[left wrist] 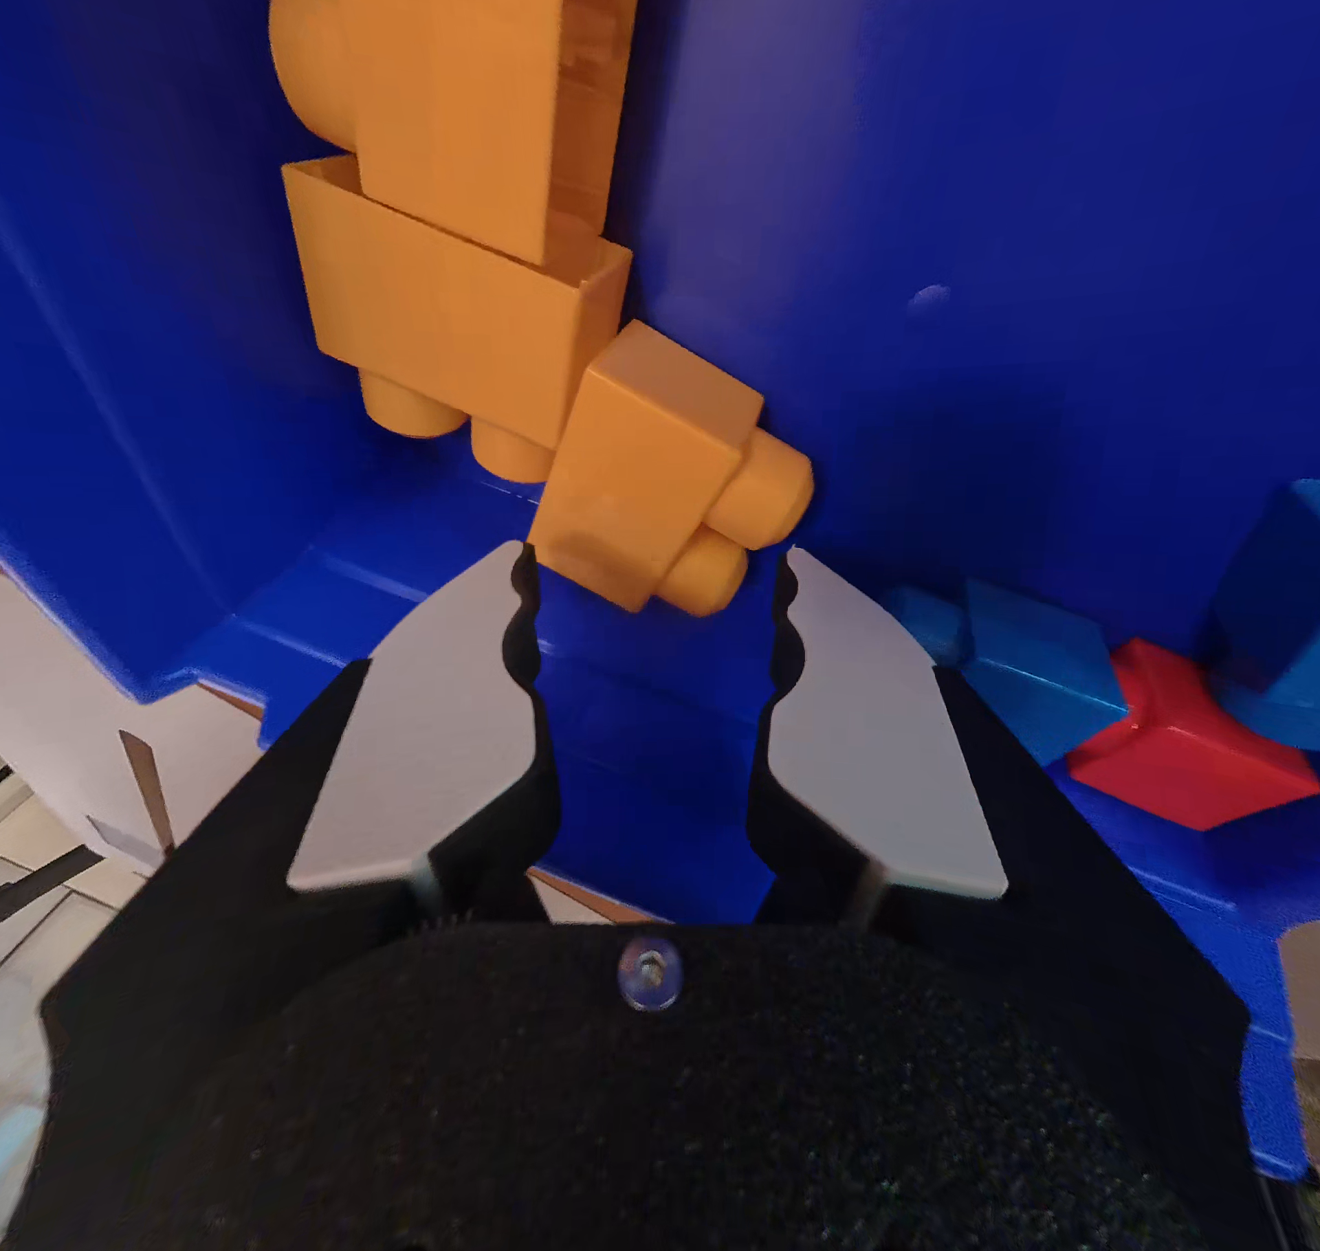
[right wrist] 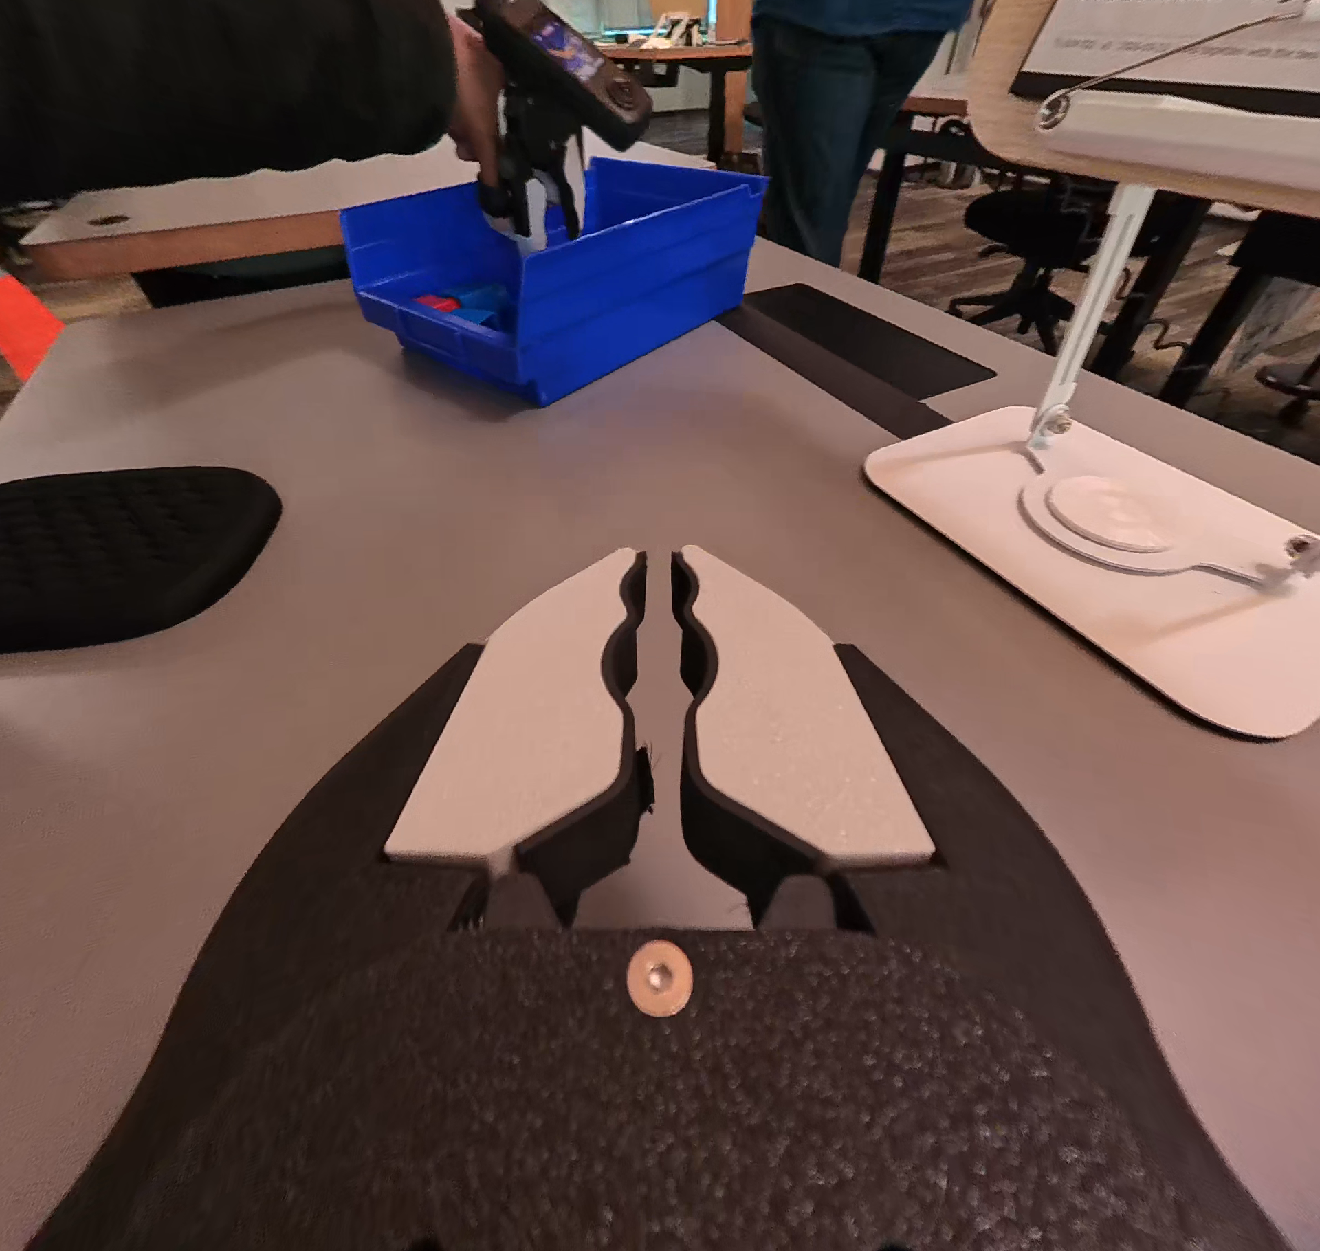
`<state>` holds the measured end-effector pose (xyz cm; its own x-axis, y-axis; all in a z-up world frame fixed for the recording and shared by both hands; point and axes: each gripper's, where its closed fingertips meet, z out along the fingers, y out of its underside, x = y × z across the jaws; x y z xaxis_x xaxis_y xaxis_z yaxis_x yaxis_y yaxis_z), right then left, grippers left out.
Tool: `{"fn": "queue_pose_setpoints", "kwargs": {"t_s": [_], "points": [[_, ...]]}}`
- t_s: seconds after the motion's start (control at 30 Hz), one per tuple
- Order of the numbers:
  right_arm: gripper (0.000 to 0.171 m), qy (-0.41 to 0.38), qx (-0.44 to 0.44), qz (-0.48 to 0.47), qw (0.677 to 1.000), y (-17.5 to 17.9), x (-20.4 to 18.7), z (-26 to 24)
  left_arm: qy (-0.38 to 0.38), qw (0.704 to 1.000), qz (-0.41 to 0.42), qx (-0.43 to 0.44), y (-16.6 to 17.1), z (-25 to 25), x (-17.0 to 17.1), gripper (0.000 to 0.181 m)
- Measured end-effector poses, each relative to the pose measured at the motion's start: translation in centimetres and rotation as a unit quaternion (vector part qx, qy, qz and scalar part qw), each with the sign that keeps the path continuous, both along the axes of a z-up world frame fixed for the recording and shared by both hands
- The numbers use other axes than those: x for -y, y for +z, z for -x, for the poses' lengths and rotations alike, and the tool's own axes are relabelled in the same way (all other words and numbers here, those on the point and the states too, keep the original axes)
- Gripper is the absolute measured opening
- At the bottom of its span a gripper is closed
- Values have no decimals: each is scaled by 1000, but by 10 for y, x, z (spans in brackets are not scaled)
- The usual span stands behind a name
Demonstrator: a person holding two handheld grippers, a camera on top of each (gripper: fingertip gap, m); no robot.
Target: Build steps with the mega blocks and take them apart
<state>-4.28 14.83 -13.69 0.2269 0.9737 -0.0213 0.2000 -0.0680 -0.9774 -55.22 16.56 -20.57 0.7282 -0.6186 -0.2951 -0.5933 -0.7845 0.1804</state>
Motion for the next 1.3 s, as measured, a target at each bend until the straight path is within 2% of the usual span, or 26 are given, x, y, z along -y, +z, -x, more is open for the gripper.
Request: {"fn": "queue_pose_setpoints", "kwargs": {"t_s": [0.27, 0.5, 0.67, 0.8, 0.93, 1.0, 1.1, 1.23, 1.3], "points": [[8, 50, 8, 2, 999, -7, 15, 7, -26, 998, 59, -7, -17, 5, 3, 73], [7, 46, 10, 1, 999, -7, 15, 6, -26, 997, 58, -34, -17, 1, 9, 65], [7, 46, 10, -2, 999, -6, 16, 6, -18, 999, 51, -4, -15, -13, 20, 66], [7, 40, 2, -7, 999, -1, 16, 5, -30, 999, 6, 25, 5, -30, 21, 66], [7, 33, -8, -16, 999, 5, 15, 3, -54, 991, -82, 93, 49, -66, 16, 65], [8, 30, -12, -25, 999, 9, 15, 3, -79, 975, -143, 152, 78, -100, 10, 65], [13, 21, -14, -39, 999, 14, 15, 4, -135, 935, -227, 239, 120, -164, 9, 65], [25, 9, -30, -22, 999, 24, 20, 7, -194, 859, -360, 307, 166, -248, 10, 65], [31, 1, -53, -7, 999, 33, 23, 9, -197, 819, -424, 331, 180, -287, 12, 65]]}}
